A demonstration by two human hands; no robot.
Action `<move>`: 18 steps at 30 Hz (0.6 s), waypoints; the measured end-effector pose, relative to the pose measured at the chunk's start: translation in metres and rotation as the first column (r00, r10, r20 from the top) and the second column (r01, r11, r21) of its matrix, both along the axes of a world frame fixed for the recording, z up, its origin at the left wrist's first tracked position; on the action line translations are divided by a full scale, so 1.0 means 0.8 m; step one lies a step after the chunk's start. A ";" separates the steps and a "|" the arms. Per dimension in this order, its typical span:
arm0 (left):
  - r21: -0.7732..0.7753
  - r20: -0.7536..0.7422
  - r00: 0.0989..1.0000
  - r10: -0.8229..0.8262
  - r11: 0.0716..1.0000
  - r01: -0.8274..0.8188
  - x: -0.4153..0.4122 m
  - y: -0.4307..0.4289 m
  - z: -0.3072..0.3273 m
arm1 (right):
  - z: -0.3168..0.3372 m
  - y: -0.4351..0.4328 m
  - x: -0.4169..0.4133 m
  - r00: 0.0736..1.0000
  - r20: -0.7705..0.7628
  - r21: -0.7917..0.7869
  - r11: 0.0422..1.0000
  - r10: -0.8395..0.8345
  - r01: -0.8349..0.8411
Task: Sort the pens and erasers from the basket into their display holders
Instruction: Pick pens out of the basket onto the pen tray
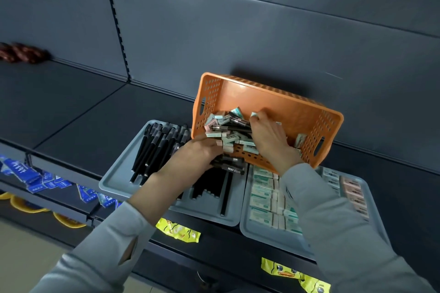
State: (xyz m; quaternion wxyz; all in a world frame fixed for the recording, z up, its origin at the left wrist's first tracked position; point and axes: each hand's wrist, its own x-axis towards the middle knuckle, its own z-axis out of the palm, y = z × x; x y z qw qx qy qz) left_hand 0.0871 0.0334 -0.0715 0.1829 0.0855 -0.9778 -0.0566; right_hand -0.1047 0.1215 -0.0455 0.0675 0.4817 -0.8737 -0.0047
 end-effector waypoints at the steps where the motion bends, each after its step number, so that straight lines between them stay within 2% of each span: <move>1: -0.010 -0.038 0.999 0.036 0.999 -0.036 -0.002 0.000 0.000 | 0.002 0.004 0.001 1.000 -0.004 -0.013 1.000 -0.018 0.018; 4: 0.004 -0.214 0.963 0.166 0.986 -0.169 -0.013 0.002 0.012 | 0.007 0.019 -0.001 0.997 0.011 -0.090 0.993 -0.076 0.077; 6: 0.099 -0.313 0.915 0.255 0.967 -0.236 -0.022 0.003 0.024 | 0.012 0.030 -0.002 0.988 0.089 -0.136 0.981 -0.127 0.138; 9: 0.400 -0.414 0.823 0.390 0.889 -0.220 -0.032 0.004 0.038 | 0.021 0.040 -0.005 0.961 0.235 -0.234 0.952 -0.143 0.199; 11: 0.632 -0.425 0.777 0.464 0.767 -0.113 -0.037 0.008 0.044 | 0.027 0.048 -0.005 0.931 0.353 -0.251 0.949 -0.095 0.192; 12: 0.734 -0.418 0.765 0.489 0.678 -0.033 -0.040 0.013 0.046 | 0.028 0.052 -0.002 0.872 0.486 -0.252 0.947 -0.055 0.200; 13: 0.815 -0.411 0.759 0.505 0.577 0.057 -0.043 0.019 0.047 | 0.029 0.055 0.003 0.764 0.646 -0.268 0.937 0.000 0.226; 15: 0.925 -0.346 0.776 0.527 0.332 0.187 -0.049 0.031 0.046 | 0.030 0.062 0.015 0.428 0.890 -0.320 0.884 0.157 0.342; 16: 0.956 -0.290 0.802 0.521 0.197 0.218 -0.052 0.038 0.045 | 0.031 0.065 0.022 0.251 0.940 -0.319 0.860 0.233 0.398; 17: 0.969 -0.242 0.832 0.500 0.088 0.229 -0.054 0.045 0.043 | 0.030 0.067 0.027 0.115 0.950 -0.310 0.849 0.289 0.429; 18: 0.974 -0.206 0.862 0.463 0.010 0.227 -0.057 0.048 0.040 | 0.030 0.067 0.032 0.038 0.947 -0.305 0.854 0.320 0.422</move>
